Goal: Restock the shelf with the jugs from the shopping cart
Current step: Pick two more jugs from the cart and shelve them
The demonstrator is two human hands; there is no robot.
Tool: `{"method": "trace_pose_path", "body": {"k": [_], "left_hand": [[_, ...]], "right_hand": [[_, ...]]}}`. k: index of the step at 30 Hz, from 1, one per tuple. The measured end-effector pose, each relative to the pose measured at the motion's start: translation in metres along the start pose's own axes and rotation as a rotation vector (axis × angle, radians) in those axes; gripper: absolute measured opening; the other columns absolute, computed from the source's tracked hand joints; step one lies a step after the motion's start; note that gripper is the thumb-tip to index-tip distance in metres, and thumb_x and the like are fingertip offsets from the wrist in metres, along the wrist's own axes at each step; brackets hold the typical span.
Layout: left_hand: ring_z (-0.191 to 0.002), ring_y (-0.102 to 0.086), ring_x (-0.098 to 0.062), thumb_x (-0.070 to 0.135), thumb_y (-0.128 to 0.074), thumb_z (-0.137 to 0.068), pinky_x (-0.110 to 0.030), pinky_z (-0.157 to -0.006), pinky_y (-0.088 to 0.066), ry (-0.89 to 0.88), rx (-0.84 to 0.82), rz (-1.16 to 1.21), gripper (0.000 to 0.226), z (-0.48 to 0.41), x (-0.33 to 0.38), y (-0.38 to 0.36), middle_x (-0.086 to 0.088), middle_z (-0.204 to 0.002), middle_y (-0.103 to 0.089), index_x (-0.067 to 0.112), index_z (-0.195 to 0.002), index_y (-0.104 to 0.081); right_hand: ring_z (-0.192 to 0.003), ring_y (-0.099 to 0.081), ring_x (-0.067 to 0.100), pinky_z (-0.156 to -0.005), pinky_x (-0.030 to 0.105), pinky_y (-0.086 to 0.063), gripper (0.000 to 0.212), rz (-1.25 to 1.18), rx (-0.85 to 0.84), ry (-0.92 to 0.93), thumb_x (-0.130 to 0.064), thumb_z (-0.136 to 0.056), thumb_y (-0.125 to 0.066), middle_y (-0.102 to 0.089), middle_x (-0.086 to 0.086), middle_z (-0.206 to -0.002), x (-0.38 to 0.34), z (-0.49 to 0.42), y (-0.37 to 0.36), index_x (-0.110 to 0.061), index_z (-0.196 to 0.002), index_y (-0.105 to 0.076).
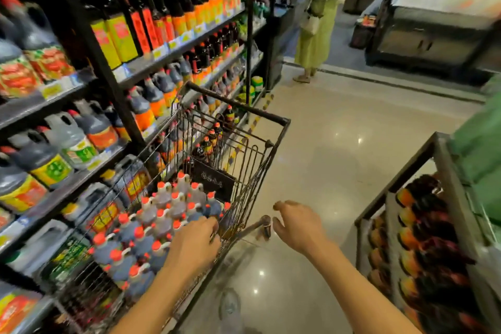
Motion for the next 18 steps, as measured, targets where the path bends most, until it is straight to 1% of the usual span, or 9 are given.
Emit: {"method": "trace_pose_path", "body": {"k": [2, 5, 7, 9, 11, 13, 15, 18], "left_hand": [[-0.082, -0.058, -0.023, 0.032, -0.048, -0.089, -0.039, -0.065, -0.046, -0.018, 0.003, 0.025, 0.007, -0.032, -0.010, -0.006, 0.004, -0.084, -0.055, 0.025, -0.087, -0.049], [-0.081, -0.060, -0.025, 0.030, -0.049, -0.083, -0.039, -0.064, -0.048, 0.031, -0.017, 0.063, 0.004, -0.076, -0.033, -0.015, 0.003, -0.083, -0.057, 0.026, -0.084, -0.050], [-0.081, -0.060, -0.026, 0.030, -0.046, -0.080, -0.041, -0.066, -0.050, 0.075, -0.031, 0.101, 0.001, -0.098, -0.047, -0.019, 0.006, -0.079, -0.052, 0.030, -0.081, -0.046], [-0.086, -0.061, -0.024, 0.026, -0.049, -0.082, -0.040, -0.070, -0.052, 0.097, -0.025, 0.132, 0.006, -0.111, -0.055, -0.018, 0.009, -0.084, -0.053, 0.032, -0.084, -0.049], [-0.091, -0.061, -0.024, 0.023, -0.051, -0.086, -0.039, -0.071, -0.050, 0.135, -0.007, 0.122, 0.007, -0.124, -0.069, -0.018, 0.007, -0.089, -0.057, 0.029, -0.088, -0.052], [-0.089, -0.062, -0.027, 0.024, -0.050, -0.086, -0.040, -0.070, -0.048, 0.179, 0.011, 0.091, 0.002, -0.128, -0.086, -0.021, 0.002, -0.088, -0.060, 0.025, -0.086, -0.053], [-0.083, -0.064, -0.029, 0.026, -0.051, -0.082, -0.039, -0.064, -0.048, 0.244, 0.011, 0.071, 0.006, -0.123, -0.103, -0.029, -0.002, -0.085, -0.064, 0.023, -0.084, -0.056], [-0.072, -0.065, -0.031, 0.025, -0.053, -0.078, -0.036, -0.054, -0.045, 0.383, -0.001, 0.136, 0.004, -0.108, -0.124, -0.049, -0.004, -0.077, -0.064, 0.023, -0.076, -0.054]], "right_hand": [[-0.108, -0.066, 0.029, -0.086, 0.041, -0.057, 0.034, 0.008, 0.011, -0.001, -0.037, -0.098, -0.049, -0.069, 0.003, -0.119, 0.001, -0.029, 0.002, -0.020, -0.124, -0.062], [-0.103, -0.068, 0.028, -0.085, 0.041, -0.058, 0.032, 0.018, 0.010, 0.025, -0.034, -0.097, -0.050, -0.070, 0.004, -0.116, -0.003, -0.077, 0.007, -0.020, -0.122, -0.063], [-0.101, -0.068, 0.028, -0.084, 0.040, -0.057, 0.031, 0.025, 0.000, 0.065, -0.032, -0.097, -0.049, -0.070, 0.004, -0.113, -0.010, -0.109, 0.010, -0.020, -0.123, -0.063], [-0.098, -0.068, 0.026, -0.081, 0.038, -0.057, 0.027, 0.019, 0.000, 0.118, -0.030, -0.098, -0.049, -0.070, 0.003, -0.108, -0.017, -0.133, 0.010, -0.020, -0.118, -0.064], [-0.098, -0.068, 0.025, -0.083, 0.039, -0.058, 0.025, 0.021, -0.025, 0.176, -0.029, -0.097, -0.052, -0.070, 0.003, -0.107, -0.029, -0.163, 0.000, -0.020, -0.116, -0.064], [-0.103, -0.068, 0.027, -0.087, 0.041, -0.058, 0.030, 0.019, -0.082, 0.235, -0.027, -0.096, -0.055, -0.070, 0.005, -0.112, -0.043, -0.189, -0.016, -0.019, -0.123, -0.063], [-0.107, -0.066, 0.030, -0.088, 0.042, -0.057, 0.034, 0.054, -0.166, 0.294, -0.025, -0.094, -0.055, -0.069, 0.006, -0.114, -0.056, -0.209, -0.037, -0.020, -0.127, -0.061], [-0.110, -0.064, 0.032, -0.088, 0.041, -0.056, 0.033, 0.112, -0.319, 0.398, -0.030, -0.093, -0.056, -0.068, 0.006, -0.117, -0.073, -0.241, -0.075, -0.022, -0.124, -0.060]]}}
Point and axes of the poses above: each hand's wrist, its own z-axis away from the middle knuckle, its own y-axis out of the back of the hand, x = y × z, the point moved 4 cm from there along -z, towards the middle knuckle
